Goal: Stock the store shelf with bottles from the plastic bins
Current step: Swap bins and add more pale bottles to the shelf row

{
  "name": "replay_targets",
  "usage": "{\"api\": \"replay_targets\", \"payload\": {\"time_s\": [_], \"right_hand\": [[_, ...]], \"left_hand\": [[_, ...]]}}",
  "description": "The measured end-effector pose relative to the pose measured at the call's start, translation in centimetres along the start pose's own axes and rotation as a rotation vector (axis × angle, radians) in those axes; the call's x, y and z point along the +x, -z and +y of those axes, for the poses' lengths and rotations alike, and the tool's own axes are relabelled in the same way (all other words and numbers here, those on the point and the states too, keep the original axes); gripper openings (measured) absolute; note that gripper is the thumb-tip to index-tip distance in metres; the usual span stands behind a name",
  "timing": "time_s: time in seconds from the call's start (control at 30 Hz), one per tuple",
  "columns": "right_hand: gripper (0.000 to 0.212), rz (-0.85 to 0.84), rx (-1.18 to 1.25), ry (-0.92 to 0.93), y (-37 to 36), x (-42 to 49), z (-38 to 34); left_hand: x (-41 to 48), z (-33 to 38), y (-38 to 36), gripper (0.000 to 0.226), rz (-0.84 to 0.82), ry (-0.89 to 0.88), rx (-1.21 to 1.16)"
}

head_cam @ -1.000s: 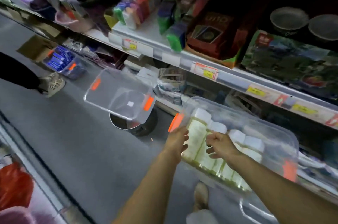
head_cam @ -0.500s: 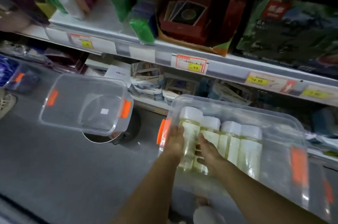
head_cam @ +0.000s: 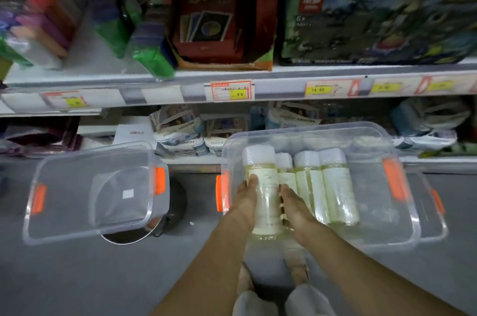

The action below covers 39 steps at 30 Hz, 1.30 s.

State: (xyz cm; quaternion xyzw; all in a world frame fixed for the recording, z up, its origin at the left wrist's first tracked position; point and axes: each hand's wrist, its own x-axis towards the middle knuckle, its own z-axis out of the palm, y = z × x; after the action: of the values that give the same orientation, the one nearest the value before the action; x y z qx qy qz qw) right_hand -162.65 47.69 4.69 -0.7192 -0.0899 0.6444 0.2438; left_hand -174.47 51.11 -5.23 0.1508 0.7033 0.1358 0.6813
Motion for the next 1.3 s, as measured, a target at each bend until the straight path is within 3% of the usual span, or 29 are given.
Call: {"api": "replay_targets", "payload": {"time_s": [0.07, 0.2, 0.33, 0.73, 0.97, 1.1, 1.3], "right_hand": [[0.042, 0.04, 0.017, 0.057, 0.6, -1.5, -0.7], [0.026, 0.062, 0.031, 0.193, 2.1, -6.3, -2.8], [0.015, 0.036, 0.037, 0.274, 3.1, -10.7, -4.6], [0.018, -0.192, 0.072, 0.468, 4.2, -22.0, -11.1], [0.026, -0.199, -0.059, 0.6, 4.1, -26.6, -14.6], [0.03, -0.292, -0.047, 0.626, 3.6, -28.3, -15.7], [0.028, -0.371, -0.152, 0.726, 3.4, -30.3, -17.2]], "left_hand": [[-2.0, 1.1, 0.2, 0.089, -0.052, 0.005, -0.017], [-14.0, 6.4, 0.3, 0.058, -0.081, -0.071, 0.018], [-19.0, 8.0, 1.4, 0.048, -0.134, -0.139, 0.021], [-31.6, 13.3, 3.1, 0.053, -0.156, -0.393, -0.046], [-37.1, 14.7, 4.0, 0.067, -0.118, -0.566, -0.064], [-39.5, 15.1, 4.7, 0.049, -0.051, -0.667, -0.048], [-42.3, 15.7, 5.0, 0.044, -0.001, -0.758, -0.068]]}}
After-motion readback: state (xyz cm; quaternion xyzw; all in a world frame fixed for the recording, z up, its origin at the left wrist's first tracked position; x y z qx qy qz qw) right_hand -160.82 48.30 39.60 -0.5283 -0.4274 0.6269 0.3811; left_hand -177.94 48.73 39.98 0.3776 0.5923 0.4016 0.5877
